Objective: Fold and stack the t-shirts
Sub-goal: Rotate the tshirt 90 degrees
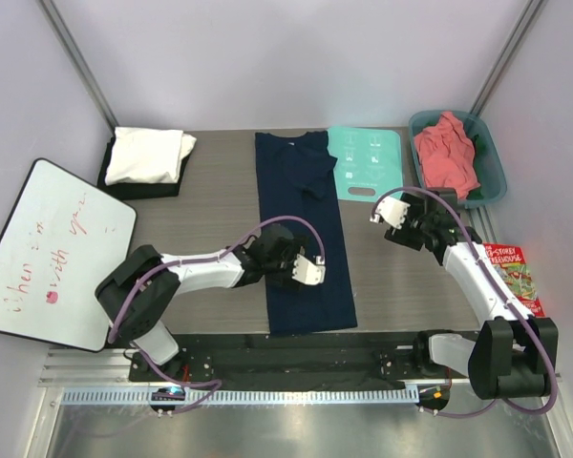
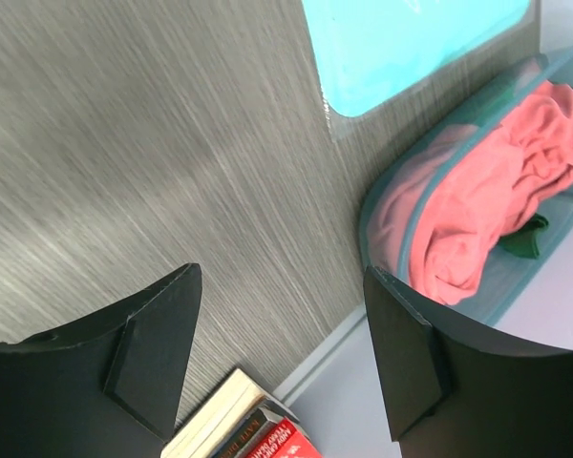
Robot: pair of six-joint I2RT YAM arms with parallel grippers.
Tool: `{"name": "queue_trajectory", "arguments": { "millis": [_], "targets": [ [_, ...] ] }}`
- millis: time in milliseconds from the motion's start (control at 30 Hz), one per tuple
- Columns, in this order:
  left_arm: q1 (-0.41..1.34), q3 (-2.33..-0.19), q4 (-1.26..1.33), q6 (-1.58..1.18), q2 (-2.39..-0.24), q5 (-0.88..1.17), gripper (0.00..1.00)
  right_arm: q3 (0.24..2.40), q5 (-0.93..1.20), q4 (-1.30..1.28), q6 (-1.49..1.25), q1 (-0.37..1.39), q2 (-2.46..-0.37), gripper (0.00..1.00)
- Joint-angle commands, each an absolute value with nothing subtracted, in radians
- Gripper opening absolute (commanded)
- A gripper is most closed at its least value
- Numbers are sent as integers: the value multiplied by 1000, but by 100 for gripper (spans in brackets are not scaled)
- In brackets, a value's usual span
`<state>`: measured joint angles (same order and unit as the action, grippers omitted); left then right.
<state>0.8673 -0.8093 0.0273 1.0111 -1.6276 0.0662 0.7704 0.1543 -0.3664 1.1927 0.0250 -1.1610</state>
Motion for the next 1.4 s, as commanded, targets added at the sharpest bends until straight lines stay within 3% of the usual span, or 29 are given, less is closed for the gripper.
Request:
{"name": "queue_trajectory", "arguments": {
  "millis": [0,300,467,700,1167,1367],
  "targets": [
    [818,-834,73,942,-1619,-26,100,792,250,-402,1236,37,-1144,74],
    [830,-833,-113,894,-1367,55,100,658,460,-684,1653,74,-991,77],
    [891,-648,-212,1032,-1122,107,100,635,570,-868,1891,109,-960,79],
    [950,-419,-314,1279,-875,247,100,572,643,-891,2075,166,-963,79],
    [1011,-387,-180,1282,-1089,304,100,490,692,-784,2025,339,-1016,77],
    [1026,-380,-179,1266,-1066,296,100,443,690,-695,1967,400,-1011,75]
  ]
}}
